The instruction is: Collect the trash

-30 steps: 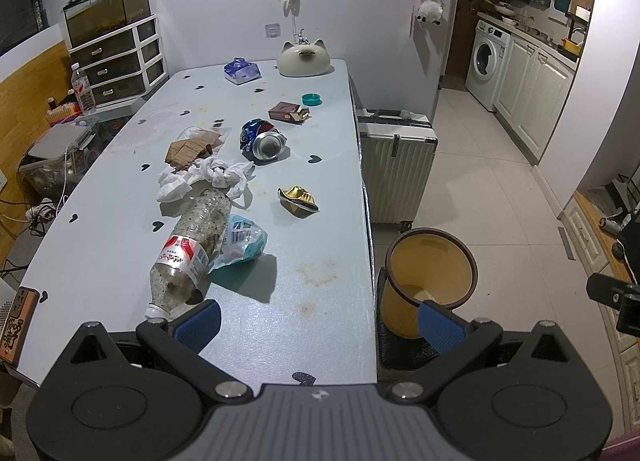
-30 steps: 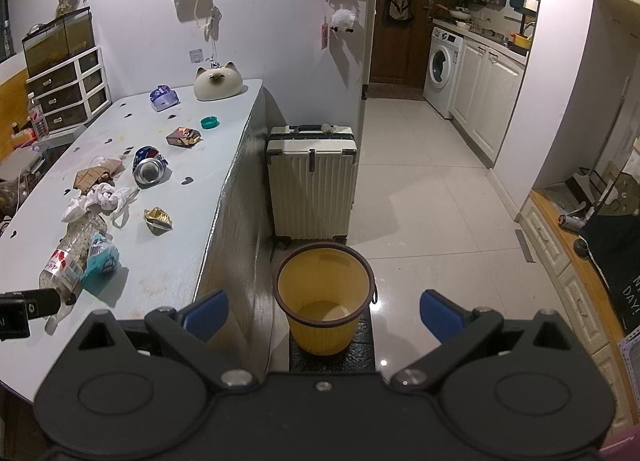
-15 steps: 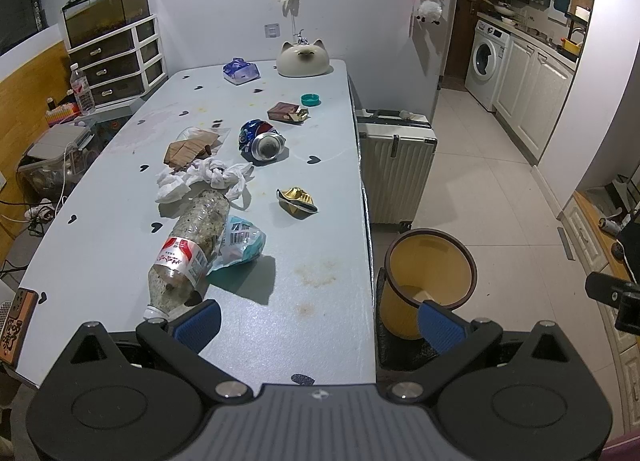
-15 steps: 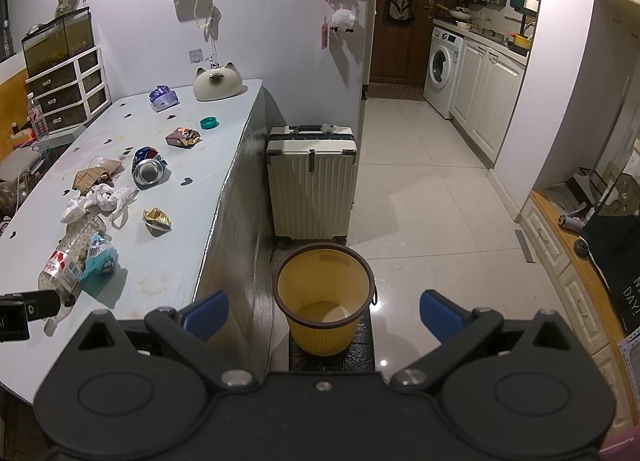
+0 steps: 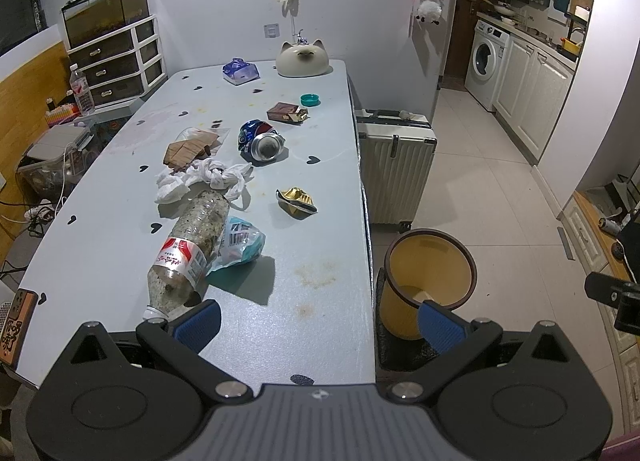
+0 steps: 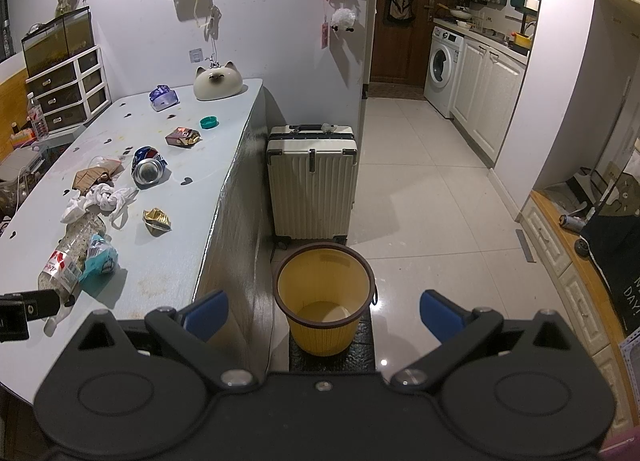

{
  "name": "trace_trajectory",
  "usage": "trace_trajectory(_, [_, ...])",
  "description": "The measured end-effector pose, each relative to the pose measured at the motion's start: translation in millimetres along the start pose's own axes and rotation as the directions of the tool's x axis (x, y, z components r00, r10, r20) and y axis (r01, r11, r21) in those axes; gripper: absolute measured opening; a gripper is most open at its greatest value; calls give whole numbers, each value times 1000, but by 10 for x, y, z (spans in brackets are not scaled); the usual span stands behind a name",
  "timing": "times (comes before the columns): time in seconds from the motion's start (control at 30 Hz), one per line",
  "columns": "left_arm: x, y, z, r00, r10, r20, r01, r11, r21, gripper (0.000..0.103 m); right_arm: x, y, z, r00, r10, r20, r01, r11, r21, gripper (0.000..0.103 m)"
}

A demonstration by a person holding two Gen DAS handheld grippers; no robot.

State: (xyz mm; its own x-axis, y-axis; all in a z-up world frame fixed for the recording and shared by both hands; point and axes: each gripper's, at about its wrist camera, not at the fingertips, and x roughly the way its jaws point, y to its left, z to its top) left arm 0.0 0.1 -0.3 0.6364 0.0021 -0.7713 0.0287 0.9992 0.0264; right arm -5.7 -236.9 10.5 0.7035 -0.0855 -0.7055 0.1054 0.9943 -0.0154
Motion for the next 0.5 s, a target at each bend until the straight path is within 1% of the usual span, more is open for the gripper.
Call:
trace_trajectory(0.33, [8, -7, -7, 1000, -3, 2, 3, 1000, 0, 103, 1, 2, -8, 1000, 0, -1, 0, 1000, 0, 103])
trace_trajectory(0.5, [17, -69, 45, 1000, -5, 4, 5, 1000, 1, 103, -3, -3, -6, 1000, 0, -1, 0, 1000, 0, 103])
